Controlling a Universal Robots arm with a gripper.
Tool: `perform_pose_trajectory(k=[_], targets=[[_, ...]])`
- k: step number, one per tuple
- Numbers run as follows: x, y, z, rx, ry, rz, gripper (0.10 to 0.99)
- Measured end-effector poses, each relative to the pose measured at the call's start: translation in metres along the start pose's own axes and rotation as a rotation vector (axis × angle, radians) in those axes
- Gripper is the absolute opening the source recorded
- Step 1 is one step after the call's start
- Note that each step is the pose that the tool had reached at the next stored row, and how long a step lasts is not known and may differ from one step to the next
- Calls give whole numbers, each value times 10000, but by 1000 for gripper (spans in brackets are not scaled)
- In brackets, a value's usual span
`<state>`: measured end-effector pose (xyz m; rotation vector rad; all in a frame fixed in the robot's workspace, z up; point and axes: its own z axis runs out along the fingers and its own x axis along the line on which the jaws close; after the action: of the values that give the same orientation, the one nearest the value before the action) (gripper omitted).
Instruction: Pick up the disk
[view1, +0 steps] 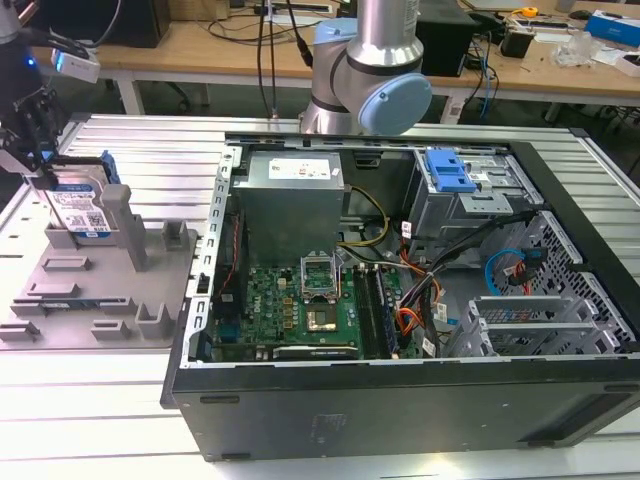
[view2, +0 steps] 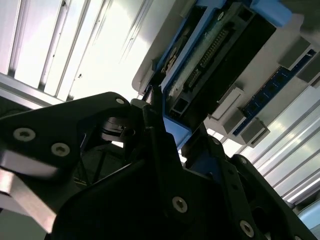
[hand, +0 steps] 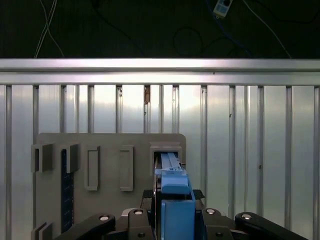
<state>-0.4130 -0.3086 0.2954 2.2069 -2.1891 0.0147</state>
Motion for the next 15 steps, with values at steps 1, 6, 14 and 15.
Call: perform_pose_trajectory(k=[1, 6, 14, 15], targets=[[0, 0, 0, 0, 1, -1, 392], [0, 0, 2, -1, 1, -2, 365], [10, 5, -304, 0, 1, -2, 365], [11, 6, -351, 0, 1, -2, 365]])
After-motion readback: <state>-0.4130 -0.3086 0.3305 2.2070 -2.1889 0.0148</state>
